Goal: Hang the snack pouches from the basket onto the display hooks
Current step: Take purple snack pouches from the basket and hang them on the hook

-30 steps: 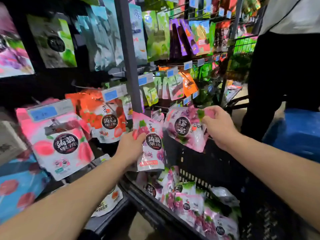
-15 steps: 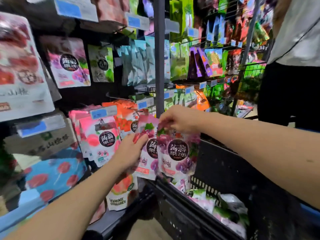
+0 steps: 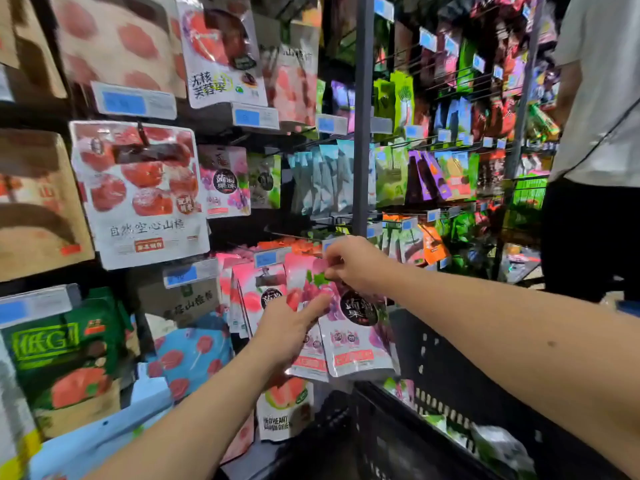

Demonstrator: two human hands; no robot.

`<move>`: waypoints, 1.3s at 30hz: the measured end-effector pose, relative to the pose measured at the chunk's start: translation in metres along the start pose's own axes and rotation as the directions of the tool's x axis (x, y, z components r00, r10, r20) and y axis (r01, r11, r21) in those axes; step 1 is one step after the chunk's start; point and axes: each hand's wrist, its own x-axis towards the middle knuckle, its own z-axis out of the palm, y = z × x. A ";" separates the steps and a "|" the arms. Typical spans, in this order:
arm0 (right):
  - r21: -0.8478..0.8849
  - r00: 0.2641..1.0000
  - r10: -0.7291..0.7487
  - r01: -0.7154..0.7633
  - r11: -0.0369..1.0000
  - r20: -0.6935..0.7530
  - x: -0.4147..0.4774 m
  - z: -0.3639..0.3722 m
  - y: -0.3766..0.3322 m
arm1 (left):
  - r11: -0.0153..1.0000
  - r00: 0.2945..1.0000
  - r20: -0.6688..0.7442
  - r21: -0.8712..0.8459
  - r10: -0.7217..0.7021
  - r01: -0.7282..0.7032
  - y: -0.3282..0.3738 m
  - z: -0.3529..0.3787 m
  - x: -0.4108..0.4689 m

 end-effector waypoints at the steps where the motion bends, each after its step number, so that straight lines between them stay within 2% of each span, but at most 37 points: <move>1: 0.014 1.000 -0.003 0.003 1.000 0.000 0.002 0.001 -0.006 | 0.999 0.999 -0.019 -0.025 -0.027 0.027 0.002 -0.002 -0.004; 3: 0.027 1.000 -0.017 0.017 0.999 0.015 0.007 0.006 -0.015 | 0.999 0.996 -0.084 -0.026 -0.035 0.033 0.002 -0.009 -0.007; 6: 0.054 0.999 -0.032 0.032 0.998 -0.015 0.020 0.014 -0.023 | 0.985 0.982 -0.190 0.170 0.018 0.014 0.011 -0.026 0.000; 8: 0.118 0.995 -0.020 0.032 0.993 -0.099 0.032 0.018 -0.024 | 0.968 0.972 -0.225 0.252 0.063 -0.004 0.015 -0.040 0.011; 10: 0.190 0.978 0.053 -0.014 0.982 -0.201 0.045 0.023 -0.021 | 0.956 0.959 -0.273 0.292 0.079 0.005 0.017 -0.051 0.025; 12: 0.339 0.947 0.212 -0.122 0.933 -0.242 0.052 0.031 -0.017 | 0.952 0.935 -0.340 0.306 0.098 0.011 0.014 -0.060 0.038; 13: 0.426 0.937 0.290 -0.185 0.885 -0.196 0.052 0.037 -0.015 | 0.954 0.919 -0.380 0.298 0.106 0.013 0.011 -0.063 0.044; 15: 0.608 0.917 0.397 -0.335 0.720 0.036 0.055 0.052 -0.007 | 0.966 0.885 -0.449 0.257 0.121 -0.001 0.003 -0.068 0.053; 16: 0.695 0.902 0.398 -0.395 0.600 0.170 0.056 0.060 -0.004 | 0.973 0.868 -0.483 0.233 0.118 -0.003 0.000 -0.070 0.058; 18: 0.798 0.878 0.293 -0.470 0.377 0.379 0.062 0.076 0.004 | 0.980 0.841 -0.531 0.201 0.108 0.001 -0.007 -0.072 0.069; 20: 0.868 0.897 0.160 -0.441 0.230 0.413 0.069 0.089 0.005 | 0.983 0.813 -0.573 0.183 0.098 0.010 -0.011 -0.074 0.082; 22: 0.910 0.918 0.161 -0.386 0.151 0.363 0.078 0.101 0.012 | 0.986 0.796 -0.599 0.164 0.088 0.014 -0.013 -0.075 0.095; 24: 0.934 0.935 0.172 -0.333 0.131 0.309 0.086 0.111 0.019 | 0.989 0.776 -0.628 0.140 0.059 0.039 -0.013 -0.073 0.106; 26: 0.941 0.948 0.168 -0.297 0.161 0.270 0.095 0.122 0.027 | 0.990 0.767 -0.641 0.125 0.028 0.069 -0.013 -0.071 0.113; 30: 0.950 0.950 0.205 -0.269 0.161 0.235 0.106 0.135 0.033 | 0.994 0.782 -0.624 0.090 0.002 0.069 -0.019 -0.066 0.122; 36: 0.972 0.952 0.250 -0.208 0.112 0.175 0.124 0.123 0.020 | 0.992 0.723 -0.679 0.106 0.125 -0.071 -0.001 -0.073 0.127; 39: 0.975 0.967 0.229 -0.147 0.165 0.108 0.138 0.099 0.010 | 0.985 0.691 -0.702 0.145 0.172 -0.098 0.020 -0.082 0.132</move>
